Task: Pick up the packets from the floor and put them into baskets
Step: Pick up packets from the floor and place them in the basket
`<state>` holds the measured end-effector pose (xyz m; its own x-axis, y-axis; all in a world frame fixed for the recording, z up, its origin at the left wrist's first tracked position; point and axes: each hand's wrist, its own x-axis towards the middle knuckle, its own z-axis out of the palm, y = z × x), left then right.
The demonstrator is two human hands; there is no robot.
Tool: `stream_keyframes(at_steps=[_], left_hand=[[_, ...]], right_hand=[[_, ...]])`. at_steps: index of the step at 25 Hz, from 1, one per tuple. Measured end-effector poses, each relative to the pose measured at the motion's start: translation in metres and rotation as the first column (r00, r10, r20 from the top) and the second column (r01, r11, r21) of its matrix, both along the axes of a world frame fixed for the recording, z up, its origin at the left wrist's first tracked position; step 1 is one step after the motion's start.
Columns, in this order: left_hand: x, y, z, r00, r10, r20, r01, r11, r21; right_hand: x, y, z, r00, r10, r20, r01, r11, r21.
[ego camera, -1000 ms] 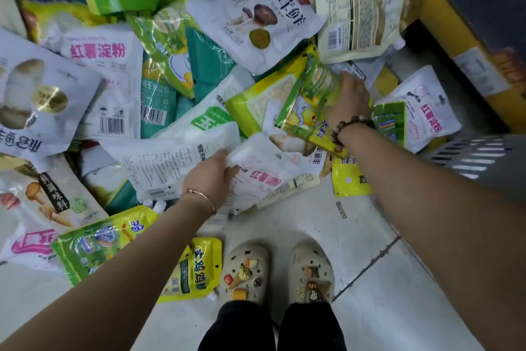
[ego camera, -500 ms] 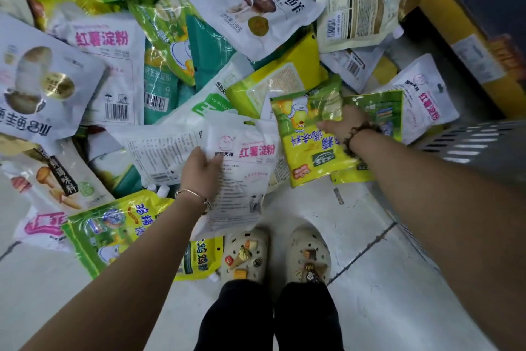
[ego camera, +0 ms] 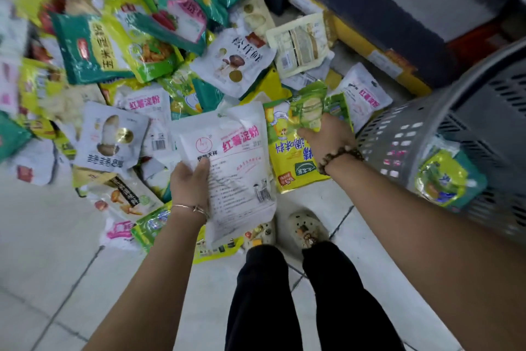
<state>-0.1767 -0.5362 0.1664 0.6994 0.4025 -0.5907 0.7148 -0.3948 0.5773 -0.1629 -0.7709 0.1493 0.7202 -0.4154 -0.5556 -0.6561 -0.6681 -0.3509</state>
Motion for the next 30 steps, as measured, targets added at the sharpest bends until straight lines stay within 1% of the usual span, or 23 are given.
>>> stream_keyframes(at_steps=[2, 5, 7, 10, 13, 16, 18, 20, 21, 22, 24, 25, 26, 28, 30], left_hand=[[0.002, -0.001, 0.031, 1.0, -0.017, 0.008, 0.017, 0.997, -0.079], [0.006, -0.013, 0.079, 1.0, -0.021, 0.008, 0.022, 0.989, -0.149], [0.006, -0.028, 0.108, 1.0, 0.002, 0.017, 0.002, 0.975, -0.224], [0.001, -0.07, 0.148, 0.999, -0.024, 0.044, 0.039, 0.925, -0.378], [-0.007, -0.13, 0.171, 0.996, -0.074, 0.05, 0.089, 0.858, -0.505], [-0.02, -0.196, 0.174, 0.993, -0.122, 0.002, 0.101, 0.813, -0.574], [-0.027, -0.24, 0.169, 0.983, -0.18, -0.024, 0.134, 0.809, -0.573], [-0.031, -0.28, 0.161, 0.963, -0.269, 0.003, 0.23, 0.815, -0.532], [-0.033, -0.299, 0.154, 0.943, -0.329, 0.047, 0.308, 0.814, -0.493], [-0.035, -0.316, 0.148, 0.911, -0.4, 0.103, 0.403, 0.806, -0.434], [-0.039, -0.351, 0.131, 0.79, -0.583, 0.188, 0.613, 0.743, -0.269], [-0.043, -0.365, 0.12, 0.727, -0.659, 0.192, 0.687, 0.701, -0.191], [-0.045, -0.379, 0.105, 0.68, -0.713, 0.169, 0.733, 0.667, -0.135], [-0.052, -0.402, 0.07, 0.625, -0.772, 0.12, 0.781, 0.619, -0.086], [-0.06, -0.419, 0.035, 0.627, -0.777, 0.051, 0.777, 0.619, -0.117]], right_hand=[[-0.001, -0.004, 0.042, 0.998, 0.017, 0.064, -0.017, 1.0, -0.002], [-0.011, -0.022, 0.099, 0.99, -0.021, 0.142, 0.02, 1.0, 0.012], [-0.024, -0.041, 0.126, 0.973, -0.107, 0.206, 0.098, 0.994, 0.053], [-0.055, -0.081, 0.155, 0.931, -0.266, 0.248, 0.252, 0.964, 0.087], [-0.094, -0.13, 0.173, 0.848, -0.454, 0.275, 0.447, 0.89, 0.09], [-0.135, -0.182, 0.179, 0.726, -0.639, 0.255, 0.63, 0.766, 0.127], [-0.162, -0.217, 0.177, 0.637, -0.733, 0.237, 0.727, 0.674, 0.132], [-0.187, -0.247, 0.169, 0.565, -0.794, 0.226, 0.796, 0.596, 0.104], [-0.199, -0.262, 0.163, 0.552, -0.803, 0.222, 0.813, 0.578, 0.071], [-0.211, -0.275, 0.156, 0.559, -0.801, 0.214, 0.817, 0.576, 0.024], [-0.234, -0.3, 0.139, 0.582, -0.794, 0.175, 0.812, 0.579, -0.074], [-0.243, -0.31, 0.128, 0.594, -0.793, 0.137, 0.805, 0.583, -0.112], [-0.25, -0.318, 0.115, 0.594, -0.798, 0.096, 0.802, 0.581, -0.136], [-0.261, -0.333, 0.087, 0.563, -0.826, 0.008, 0.818, 0.557, -0.143], [-0.265, -0.343, 0.056, 0.514, -0.855, -0.074, 0.85, 0.519, -0.092]])
